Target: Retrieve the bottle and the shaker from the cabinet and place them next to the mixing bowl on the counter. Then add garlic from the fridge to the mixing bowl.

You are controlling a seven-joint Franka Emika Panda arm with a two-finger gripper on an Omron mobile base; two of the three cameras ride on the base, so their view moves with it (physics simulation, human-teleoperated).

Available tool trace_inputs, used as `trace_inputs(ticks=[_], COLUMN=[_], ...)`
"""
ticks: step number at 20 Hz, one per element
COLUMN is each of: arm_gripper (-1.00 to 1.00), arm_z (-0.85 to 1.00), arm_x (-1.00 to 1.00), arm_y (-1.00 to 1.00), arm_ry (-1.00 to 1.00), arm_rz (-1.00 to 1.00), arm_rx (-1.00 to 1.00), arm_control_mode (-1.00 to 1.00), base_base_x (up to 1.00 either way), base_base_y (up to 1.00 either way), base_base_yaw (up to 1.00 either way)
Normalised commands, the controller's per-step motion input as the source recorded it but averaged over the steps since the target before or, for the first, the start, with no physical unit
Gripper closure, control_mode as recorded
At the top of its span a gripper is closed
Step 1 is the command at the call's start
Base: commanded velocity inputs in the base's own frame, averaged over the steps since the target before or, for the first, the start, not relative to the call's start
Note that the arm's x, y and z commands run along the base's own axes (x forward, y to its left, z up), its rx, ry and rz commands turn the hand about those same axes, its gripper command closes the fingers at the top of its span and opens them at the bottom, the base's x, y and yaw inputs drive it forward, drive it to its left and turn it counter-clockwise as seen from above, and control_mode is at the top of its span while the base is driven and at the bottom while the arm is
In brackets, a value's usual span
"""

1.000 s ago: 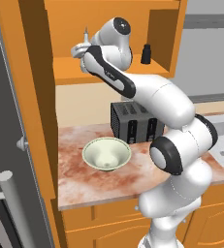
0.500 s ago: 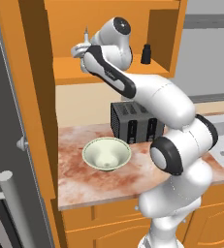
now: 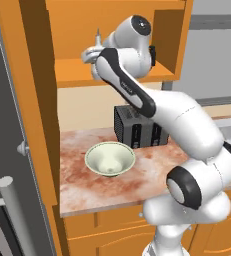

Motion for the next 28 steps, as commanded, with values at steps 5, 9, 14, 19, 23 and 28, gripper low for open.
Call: trace_inputs(ticks=[5,9,14,19,23,28], arm_gripper=[1.0,1.0,1.0,1.0,1.0,1.0], arm_z=[0.0,0.0,0.0,-0.01,-0.05,-0.17], arm_x=[-1.0,-1.0,-1.0,-0.91,-0.65,-0.17], arm_y=[-0.35,-0.48,-0.69,-0.72,-0.49,-0.38], arm_ry=[-0.05,-0.03,0.0,0.0,0.0,0.0], arm_rz=[0.0,0.0,0.0,0.12,0.31,0.45], arm_rx=[0.02,0.02,0.0,0.0,0.0,0.0], arm_control_mode=[-1.0,-1.0,-1.0,-1.0,-1.0,-1.0], base_base_x=[0.0,0.0,0.0,0.0,0.0,0.0], base_base_y=[0.0,0.0,0.0,0.0,0.0,0.0], base_base_yaw=[0.0,0.0,0.0,0.0,0.0,0.0])
